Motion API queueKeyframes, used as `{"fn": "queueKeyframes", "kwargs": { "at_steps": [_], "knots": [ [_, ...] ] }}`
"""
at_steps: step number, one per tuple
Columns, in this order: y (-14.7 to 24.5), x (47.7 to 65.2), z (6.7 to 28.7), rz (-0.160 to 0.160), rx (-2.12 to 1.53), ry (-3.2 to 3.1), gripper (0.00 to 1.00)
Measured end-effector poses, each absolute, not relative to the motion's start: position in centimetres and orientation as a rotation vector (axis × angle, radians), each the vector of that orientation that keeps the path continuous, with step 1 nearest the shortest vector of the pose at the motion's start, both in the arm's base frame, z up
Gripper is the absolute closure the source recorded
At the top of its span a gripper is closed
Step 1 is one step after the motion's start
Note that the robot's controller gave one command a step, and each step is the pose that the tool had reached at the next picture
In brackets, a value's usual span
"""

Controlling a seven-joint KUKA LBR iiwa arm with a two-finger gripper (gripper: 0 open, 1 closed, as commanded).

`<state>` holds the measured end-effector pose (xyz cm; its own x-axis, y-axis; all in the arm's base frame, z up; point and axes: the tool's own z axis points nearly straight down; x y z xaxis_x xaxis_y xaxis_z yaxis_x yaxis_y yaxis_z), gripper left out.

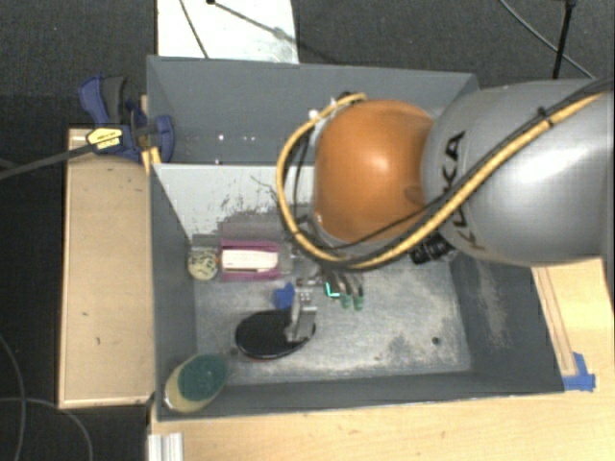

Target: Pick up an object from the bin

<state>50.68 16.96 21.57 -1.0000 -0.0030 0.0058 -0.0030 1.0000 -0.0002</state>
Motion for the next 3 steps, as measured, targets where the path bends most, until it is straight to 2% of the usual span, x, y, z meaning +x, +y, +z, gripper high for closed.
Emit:
{"fn": "queueKeyframes", "kwargs": {
  "at_steps": [1, 2, 3],
  "knots": [
    [13.7, 51.4, 15.8, 0.003, -0.145, -3.135, 0.0],
    [16.7, 52.6, 9.2, 0.0, -0.11, -3.134, 0.0],
    [16.6, 52.9, 9.8, -0.005, -0.132, -3.147, 1.0]
  ]
}}
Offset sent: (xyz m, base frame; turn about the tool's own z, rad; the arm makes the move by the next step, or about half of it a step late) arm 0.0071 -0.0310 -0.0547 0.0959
